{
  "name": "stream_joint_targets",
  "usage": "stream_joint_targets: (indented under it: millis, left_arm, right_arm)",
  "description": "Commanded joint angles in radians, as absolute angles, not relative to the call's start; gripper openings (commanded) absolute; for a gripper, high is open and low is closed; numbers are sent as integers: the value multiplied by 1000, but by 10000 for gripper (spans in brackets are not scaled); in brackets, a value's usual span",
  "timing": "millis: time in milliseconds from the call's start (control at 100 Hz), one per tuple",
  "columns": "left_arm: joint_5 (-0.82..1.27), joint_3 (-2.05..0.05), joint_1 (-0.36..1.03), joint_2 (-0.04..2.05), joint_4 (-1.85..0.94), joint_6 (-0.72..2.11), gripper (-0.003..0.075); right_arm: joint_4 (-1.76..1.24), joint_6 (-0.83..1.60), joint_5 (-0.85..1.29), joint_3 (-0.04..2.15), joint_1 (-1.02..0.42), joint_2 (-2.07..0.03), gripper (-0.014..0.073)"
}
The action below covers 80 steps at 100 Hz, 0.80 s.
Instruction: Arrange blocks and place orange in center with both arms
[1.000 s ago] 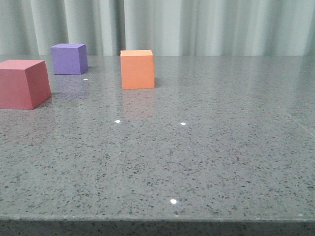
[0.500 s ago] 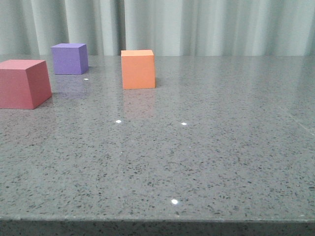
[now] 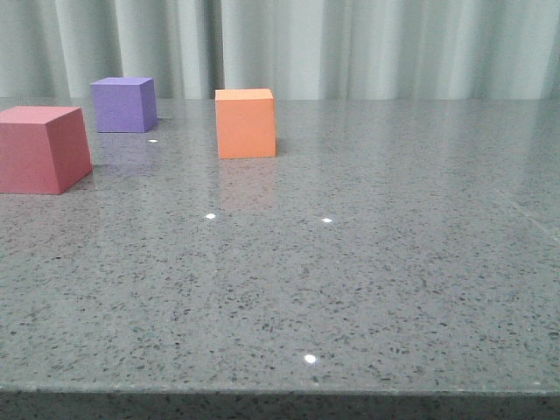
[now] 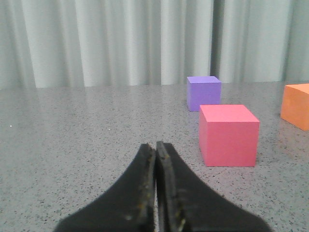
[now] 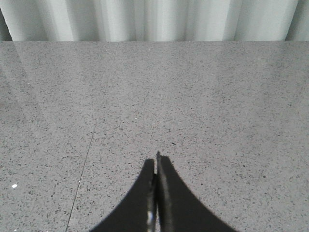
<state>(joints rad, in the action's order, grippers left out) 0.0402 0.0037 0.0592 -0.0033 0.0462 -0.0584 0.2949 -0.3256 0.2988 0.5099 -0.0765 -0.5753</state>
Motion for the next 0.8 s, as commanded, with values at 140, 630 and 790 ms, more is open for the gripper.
stream_joint_targets:
  millis: [140,630,790]
  left_arm:
    - [-37,45,59,-41,44,-67,-20]
    - [32,-165,59,66,-95,-67,-20]
    - [213,-389,59,224,-97,-67,-20]
  right_arm:
    - [318,-325,219,538,-70,-573,-110]
    - [318,-325,219,538,-70,-573,-110]
    - [318,-325,219,538,-70,-573,-110]
